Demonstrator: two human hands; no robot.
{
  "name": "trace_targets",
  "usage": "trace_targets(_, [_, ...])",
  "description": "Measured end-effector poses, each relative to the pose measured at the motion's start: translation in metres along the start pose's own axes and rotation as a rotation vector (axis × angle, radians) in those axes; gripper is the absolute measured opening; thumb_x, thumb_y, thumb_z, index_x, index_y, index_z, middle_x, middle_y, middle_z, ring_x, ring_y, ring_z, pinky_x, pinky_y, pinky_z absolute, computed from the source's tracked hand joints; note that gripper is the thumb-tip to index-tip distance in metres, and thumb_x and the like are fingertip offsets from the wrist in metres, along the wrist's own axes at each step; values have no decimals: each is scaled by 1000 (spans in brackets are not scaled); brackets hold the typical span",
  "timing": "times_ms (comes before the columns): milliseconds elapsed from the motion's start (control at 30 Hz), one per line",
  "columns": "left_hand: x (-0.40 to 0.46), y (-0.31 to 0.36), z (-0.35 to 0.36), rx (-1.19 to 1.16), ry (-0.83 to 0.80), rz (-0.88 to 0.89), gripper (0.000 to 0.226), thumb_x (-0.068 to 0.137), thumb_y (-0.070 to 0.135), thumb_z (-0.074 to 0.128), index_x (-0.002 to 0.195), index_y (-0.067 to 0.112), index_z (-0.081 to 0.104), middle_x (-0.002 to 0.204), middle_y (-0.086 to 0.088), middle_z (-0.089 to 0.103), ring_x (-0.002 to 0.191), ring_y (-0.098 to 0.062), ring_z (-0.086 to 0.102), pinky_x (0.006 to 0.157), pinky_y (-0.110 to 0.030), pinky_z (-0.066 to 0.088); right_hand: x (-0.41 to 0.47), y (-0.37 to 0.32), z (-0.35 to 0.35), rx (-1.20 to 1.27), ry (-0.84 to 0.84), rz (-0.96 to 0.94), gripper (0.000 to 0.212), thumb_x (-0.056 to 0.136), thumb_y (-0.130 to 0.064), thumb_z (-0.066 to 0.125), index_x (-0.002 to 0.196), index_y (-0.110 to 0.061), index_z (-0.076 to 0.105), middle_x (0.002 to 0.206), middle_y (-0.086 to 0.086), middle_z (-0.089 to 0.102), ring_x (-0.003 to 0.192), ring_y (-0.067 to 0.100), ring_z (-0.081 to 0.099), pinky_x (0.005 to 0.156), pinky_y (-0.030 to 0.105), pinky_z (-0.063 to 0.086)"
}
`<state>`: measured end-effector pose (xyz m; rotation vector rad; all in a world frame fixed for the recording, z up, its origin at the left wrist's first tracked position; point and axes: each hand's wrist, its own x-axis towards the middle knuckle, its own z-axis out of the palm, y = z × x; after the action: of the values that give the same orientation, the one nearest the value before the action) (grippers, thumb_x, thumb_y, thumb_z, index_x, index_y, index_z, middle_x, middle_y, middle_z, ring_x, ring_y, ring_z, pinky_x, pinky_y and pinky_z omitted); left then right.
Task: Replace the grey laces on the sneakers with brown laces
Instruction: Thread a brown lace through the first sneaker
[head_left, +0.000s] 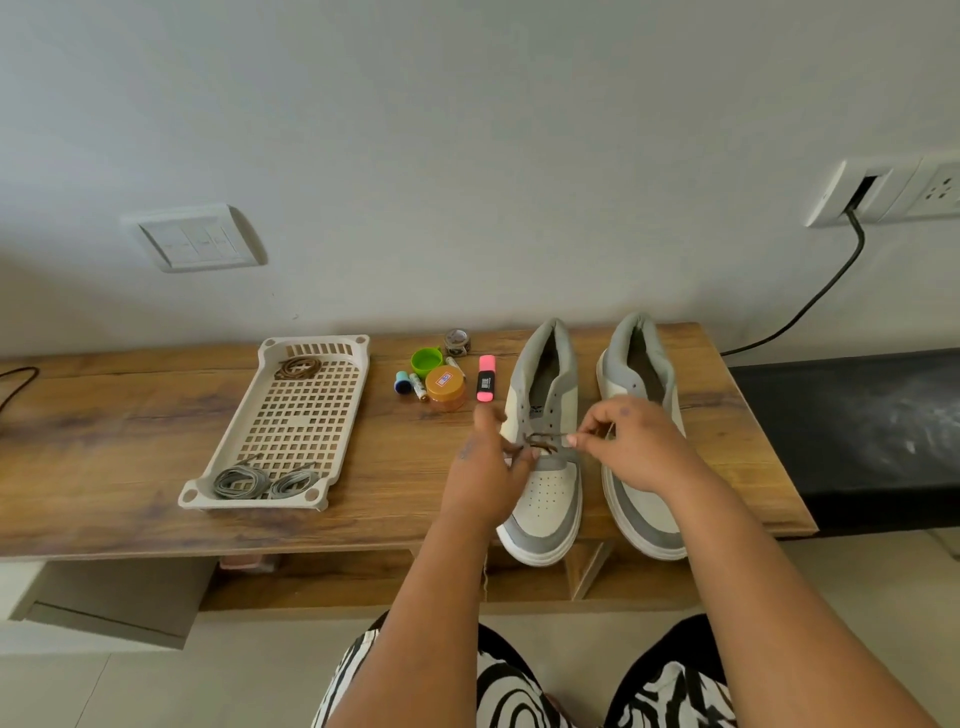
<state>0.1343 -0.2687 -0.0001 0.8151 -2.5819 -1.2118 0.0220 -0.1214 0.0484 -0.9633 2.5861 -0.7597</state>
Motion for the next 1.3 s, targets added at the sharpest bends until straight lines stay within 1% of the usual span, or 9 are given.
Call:
trace_targets(133, [-4,-10,-4,-51,-199,-261,38,86,51,69,97,18,54,87,4,58,78,-10,53,69,-28,49,-19,-10,-13,-60,-354,134,5,89,-28,68,88,-25,64,76,-6,69,72,10,68,68,27,53])
trace_targets(333, [-17,2,-12,-43,-202,-245,20,102,36,48,90,21,53,83,2,56,75,-11,49,64,-26,41,-42,-24,-17,-70,-432,228,26,90,-8,60,111,-22,62,84,-2,64,69,9,62,54,16,45])
trace_targets(467, [-28,16,-22,-356,-178,-370,25,104,29,44,92,13,59,77,-1,52,70,-13,47,69,-28,43,-59,-31,-21,16,-633,362,38,90,-16,67,127,-21,56,99,4,63,69,15,67,55,21,53])
trace_targets(533, [-34,26,-32,-539,-193,-376,27,104,27,44,88,13,60,71,0,48,66,-13,43,71,-29,42,-63,-34,-21,-119,-527,292,46,91,-25,67,134,-21,50,111,3,60,88,19,68,66,24,53])
trace_targets(667, [-44,52,-51,-478,-151,-204,30,105,26,43,83,15,60,68,3,47,64,-11,41,68,-26,39,-59,-38,-6,-153,64,-106,52,93,-28,63,142,-27,43,137,-2,49,125,20,46,101,33,41])
trace_targets(800, [-59,69,-64,-734,-244,-132,29,105,23,44,85,12,61,61,4,45,57,-9,39,65,-24,39,-53,-46,17,169,230,-270,39,91,-27,68,128,-23,57,114,-7,56,109,10,51,89,22,42])
trace_targets(967, [-62,72,-88,-1128,-240,-45,26,99,25,50,79,14,62,60,4,38,54,-10,34,66,-28,35,-50,-26,39,145,269,-78,13,97,-30,58,102,-19,61,96,-9,51,94,14,56,69,13,34])
trace_targets(1133, [-62,64,-85,-885,-260,-27,29,102,25,46,81,14,63,59,6,40,54,-9,35,67,-30,35,-44,-34,24,289,266,-259,40,91,-40,64,126,-25,53,118,-10,54,108,7,50,87,18,40])
trace_targets(1300, [-64,73,-84,-850,-211,23,36,104,25,42,77,17,65,59,5,39,56,-10,33,65,-28,33,-40,-35,23,126,576,-285,23,95,-37,53,95,-18,67,87,-9,60,94,15,50,75,35,44])
